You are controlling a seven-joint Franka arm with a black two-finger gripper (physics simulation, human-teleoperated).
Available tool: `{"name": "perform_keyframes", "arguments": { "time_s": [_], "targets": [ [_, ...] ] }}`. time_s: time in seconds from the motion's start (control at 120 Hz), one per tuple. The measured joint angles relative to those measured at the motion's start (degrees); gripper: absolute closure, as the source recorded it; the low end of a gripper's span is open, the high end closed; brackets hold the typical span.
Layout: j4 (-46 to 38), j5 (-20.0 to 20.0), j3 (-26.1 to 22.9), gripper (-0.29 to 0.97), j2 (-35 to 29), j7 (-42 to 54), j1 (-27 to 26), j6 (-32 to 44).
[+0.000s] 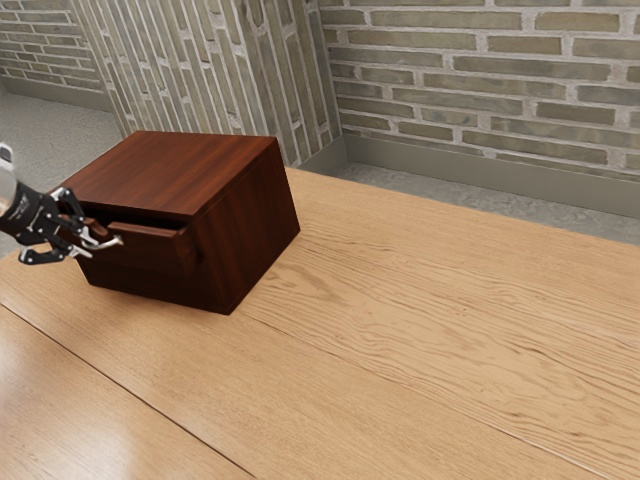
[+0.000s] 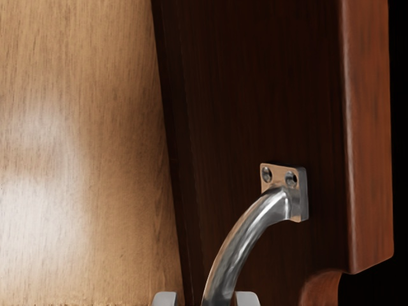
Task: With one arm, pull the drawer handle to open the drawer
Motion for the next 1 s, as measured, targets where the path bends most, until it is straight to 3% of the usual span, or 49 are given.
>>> {"name": "perform_keyframes", "arguments": {
  "time_s": [1.0],
  "targets": [
    [-5.3, -0.07, 0.78, 0.67, -5.33, 1.0, 1.93, -1.83]
  ]
}}
